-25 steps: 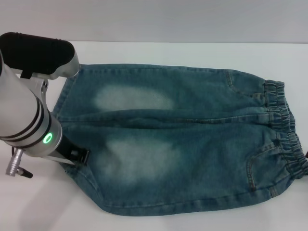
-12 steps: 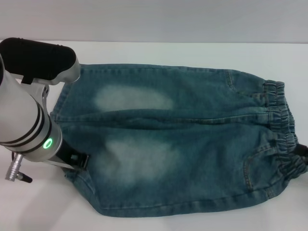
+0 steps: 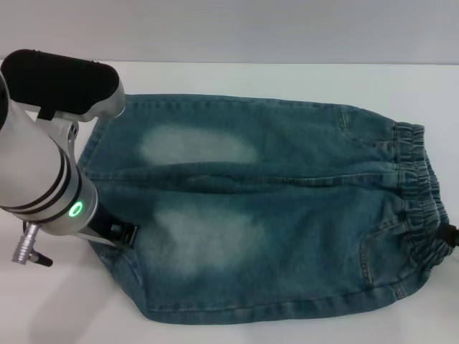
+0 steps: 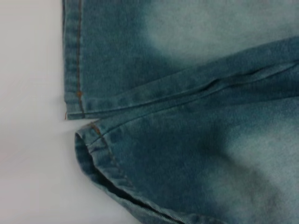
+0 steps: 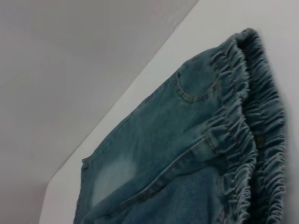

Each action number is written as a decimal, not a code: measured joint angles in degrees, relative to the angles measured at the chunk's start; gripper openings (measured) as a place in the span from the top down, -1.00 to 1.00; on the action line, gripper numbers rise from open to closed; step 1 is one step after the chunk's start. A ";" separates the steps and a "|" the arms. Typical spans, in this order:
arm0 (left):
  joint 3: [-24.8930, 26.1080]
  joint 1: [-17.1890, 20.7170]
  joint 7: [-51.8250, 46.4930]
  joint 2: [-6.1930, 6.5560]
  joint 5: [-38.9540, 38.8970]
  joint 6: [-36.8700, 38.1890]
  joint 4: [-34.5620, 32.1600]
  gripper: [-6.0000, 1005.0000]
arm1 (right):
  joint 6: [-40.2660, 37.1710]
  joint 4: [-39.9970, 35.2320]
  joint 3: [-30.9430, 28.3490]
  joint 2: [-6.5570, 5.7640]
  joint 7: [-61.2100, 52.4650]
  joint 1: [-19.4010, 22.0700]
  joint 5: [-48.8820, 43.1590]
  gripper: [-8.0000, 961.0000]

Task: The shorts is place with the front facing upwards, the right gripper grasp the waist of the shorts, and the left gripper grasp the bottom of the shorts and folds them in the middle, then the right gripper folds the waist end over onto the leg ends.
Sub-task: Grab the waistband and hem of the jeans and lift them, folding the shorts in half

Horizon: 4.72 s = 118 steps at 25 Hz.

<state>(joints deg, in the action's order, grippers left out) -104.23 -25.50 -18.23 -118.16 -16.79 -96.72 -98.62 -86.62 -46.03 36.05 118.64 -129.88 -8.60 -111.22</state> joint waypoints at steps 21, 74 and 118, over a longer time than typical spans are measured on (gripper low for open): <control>-0.16 1.02 1.56 -0.02 -0.22 5.21 -0.15 0.94 | -3.32 -1.20 -0.17 -0.13 0.65 -0.65 2.18 0.99; 4.13 7.03 4.10 0.05 -0.17 16.74 -1.77 0.94 | -1.24 7.23 -10.29 0.18 9.87 4.20 2.13 0.04; 4.12 6.33 4.57 0.12 -0.44 15.86 -1.98 0.94 | 1.71 11.48 -9.98 -0.15 9.61 -0.64 -3.99 0.06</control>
<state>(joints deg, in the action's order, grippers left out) -100.10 -19.16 -13.67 -118.04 -17.23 -80.86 -100.60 -84.90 -34.55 26.07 118.49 -120.27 -9.24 -115.21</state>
